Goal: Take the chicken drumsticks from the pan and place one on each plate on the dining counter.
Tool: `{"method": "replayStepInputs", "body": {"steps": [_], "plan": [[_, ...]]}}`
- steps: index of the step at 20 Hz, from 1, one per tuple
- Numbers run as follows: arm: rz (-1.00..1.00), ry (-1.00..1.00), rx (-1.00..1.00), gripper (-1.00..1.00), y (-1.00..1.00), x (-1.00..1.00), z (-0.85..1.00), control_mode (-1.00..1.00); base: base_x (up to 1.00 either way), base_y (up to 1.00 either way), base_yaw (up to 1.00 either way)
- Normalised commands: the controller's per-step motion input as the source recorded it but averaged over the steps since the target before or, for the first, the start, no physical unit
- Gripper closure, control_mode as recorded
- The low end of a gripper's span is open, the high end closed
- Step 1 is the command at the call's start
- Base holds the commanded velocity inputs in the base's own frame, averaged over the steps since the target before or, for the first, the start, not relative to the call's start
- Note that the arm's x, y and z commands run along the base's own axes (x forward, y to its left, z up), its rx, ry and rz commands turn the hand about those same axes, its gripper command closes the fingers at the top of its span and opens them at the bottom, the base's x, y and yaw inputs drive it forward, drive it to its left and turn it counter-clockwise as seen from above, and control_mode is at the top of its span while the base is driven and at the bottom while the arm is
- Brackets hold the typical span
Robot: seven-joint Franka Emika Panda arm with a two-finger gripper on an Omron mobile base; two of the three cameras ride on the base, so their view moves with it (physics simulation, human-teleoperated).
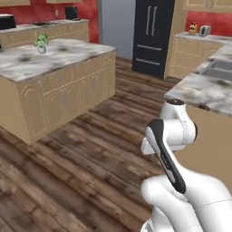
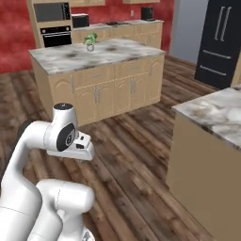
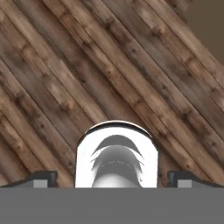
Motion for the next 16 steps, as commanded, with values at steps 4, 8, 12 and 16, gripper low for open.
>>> {"method": "replayStepInputs", "body": {"steps": [4,8,12,16], "plan": [[0.0,0.0,0.0,-1.0,0.0,0.0,0.0,1.0,0.83,0.67,-0.35],[0.0,0.0,0.0,-1.0,0.0,0.0,0.0,1.0,0.8,0.68,-0.35],[0.0,0.0,0.0,-1.0,0.0,0.0,0.0,1.0,0.81,0.65,-0.39],[0.0,0.0,0.0,-1.0,0.0,0.0,0.0,1.0,0.83,0.62,-0.42]]}}
